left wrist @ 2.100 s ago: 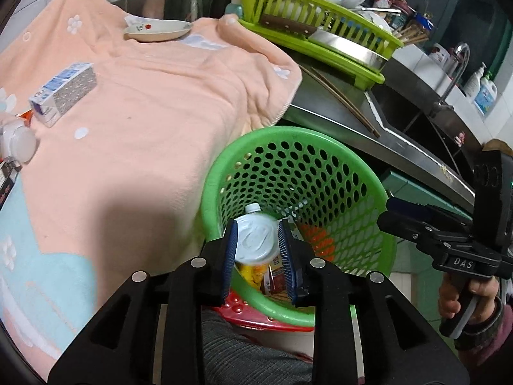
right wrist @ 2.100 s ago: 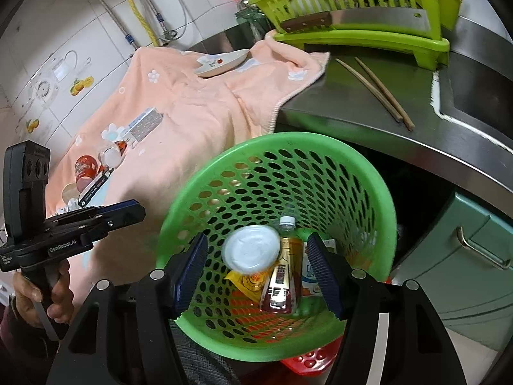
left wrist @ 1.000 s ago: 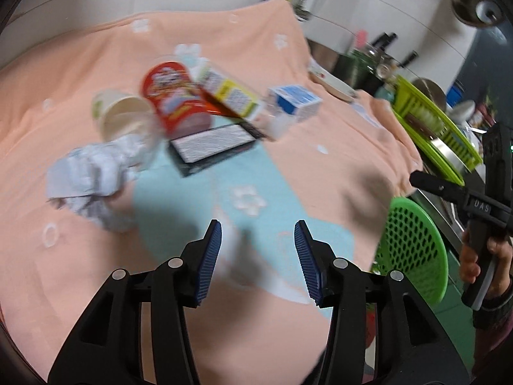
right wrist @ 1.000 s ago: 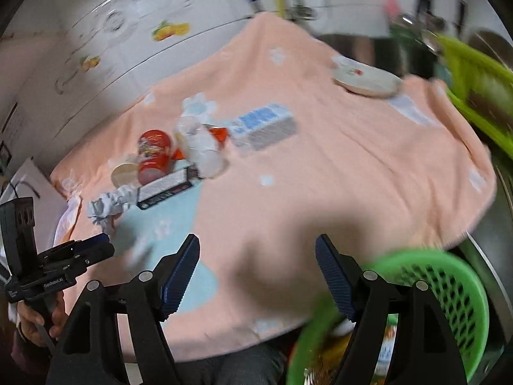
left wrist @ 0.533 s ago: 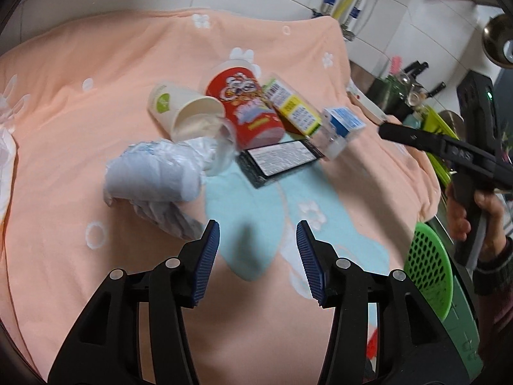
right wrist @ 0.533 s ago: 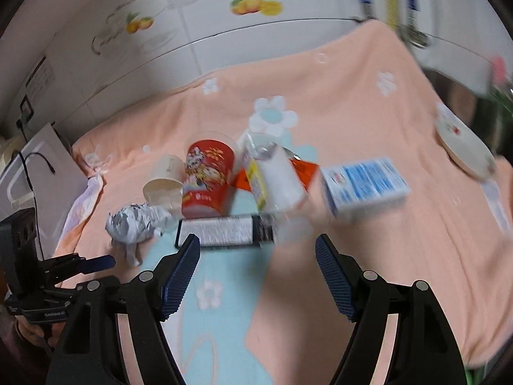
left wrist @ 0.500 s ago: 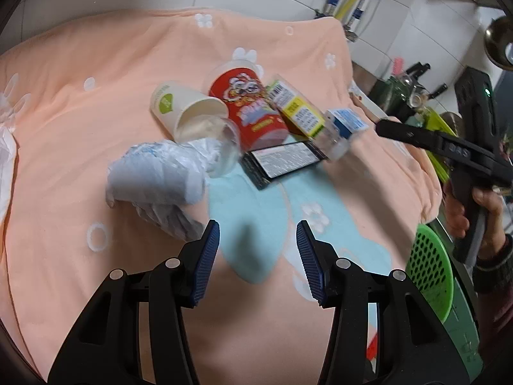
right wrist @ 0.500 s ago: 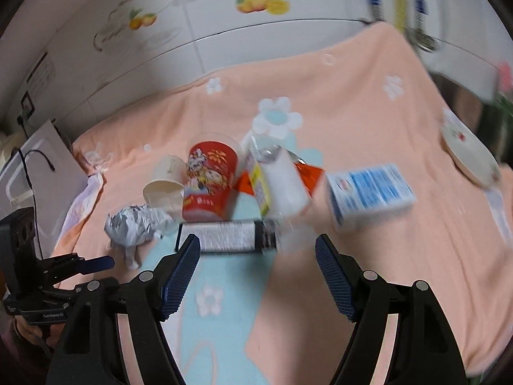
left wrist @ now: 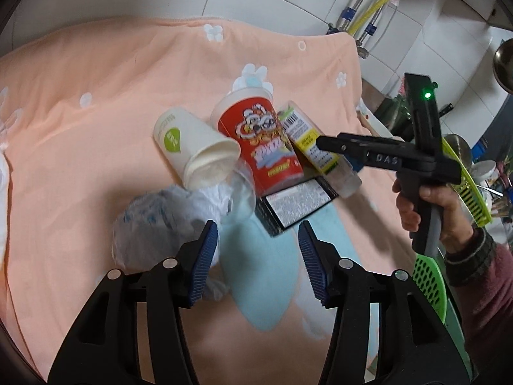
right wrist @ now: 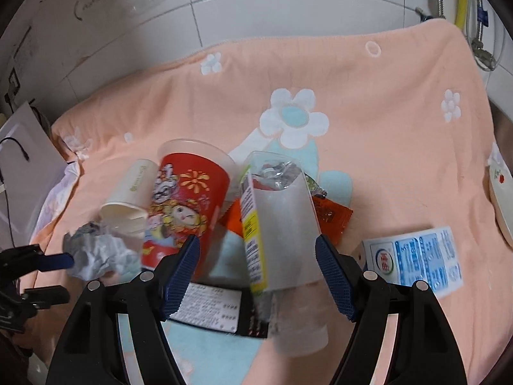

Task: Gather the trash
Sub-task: 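Grasp the clear plastic bottle with the right tool while the left tool grasps the paper cup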

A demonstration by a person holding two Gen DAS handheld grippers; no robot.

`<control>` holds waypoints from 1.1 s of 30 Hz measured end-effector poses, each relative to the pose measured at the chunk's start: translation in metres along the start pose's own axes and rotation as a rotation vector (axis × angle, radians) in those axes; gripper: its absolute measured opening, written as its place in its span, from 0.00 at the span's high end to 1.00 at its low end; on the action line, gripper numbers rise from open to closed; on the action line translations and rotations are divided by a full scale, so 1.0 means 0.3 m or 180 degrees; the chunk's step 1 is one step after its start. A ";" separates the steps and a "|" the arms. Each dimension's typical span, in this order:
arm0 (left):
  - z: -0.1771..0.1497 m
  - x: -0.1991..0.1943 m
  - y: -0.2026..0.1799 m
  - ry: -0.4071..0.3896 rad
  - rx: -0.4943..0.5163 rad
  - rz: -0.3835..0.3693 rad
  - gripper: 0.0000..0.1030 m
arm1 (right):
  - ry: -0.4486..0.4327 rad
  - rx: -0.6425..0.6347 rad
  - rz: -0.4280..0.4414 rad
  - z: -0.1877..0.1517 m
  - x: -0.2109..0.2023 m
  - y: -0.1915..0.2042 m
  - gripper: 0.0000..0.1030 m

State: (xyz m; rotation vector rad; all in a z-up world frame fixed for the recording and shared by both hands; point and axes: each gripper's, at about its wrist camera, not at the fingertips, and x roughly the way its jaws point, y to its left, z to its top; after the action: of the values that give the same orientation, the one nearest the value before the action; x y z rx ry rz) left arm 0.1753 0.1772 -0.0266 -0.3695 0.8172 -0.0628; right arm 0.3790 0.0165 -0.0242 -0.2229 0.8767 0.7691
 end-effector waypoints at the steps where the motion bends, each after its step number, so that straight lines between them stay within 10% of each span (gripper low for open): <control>1: 0.008 0.000 0.003 -0.0006 -0.0006 -0.0003 0.48 | 0.0018 -0.0005 0.0013 0.002 0.014 -0.007 0.30; 17: 0.248 0.050 0.121 -0.0087 -0.0446 0.0231 0.30 | 0.0224 -0.0182 -0.0148 0.026 0.122 -0.027 0.28; 33: 0.309 0.311 0.278 0.0551 -0.1206 0.0146 0.28 | 0.0397 -0.0137 -0.0100 0.024 0.193 -0.053 0.39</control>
State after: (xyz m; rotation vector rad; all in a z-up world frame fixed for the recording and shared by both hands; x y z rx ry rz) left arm 0.2992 0.2643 -0.0629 -0.7093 1.0105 0.1063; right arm 0.4172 0.0381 -0.0657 -0.3247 0.9728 0.7511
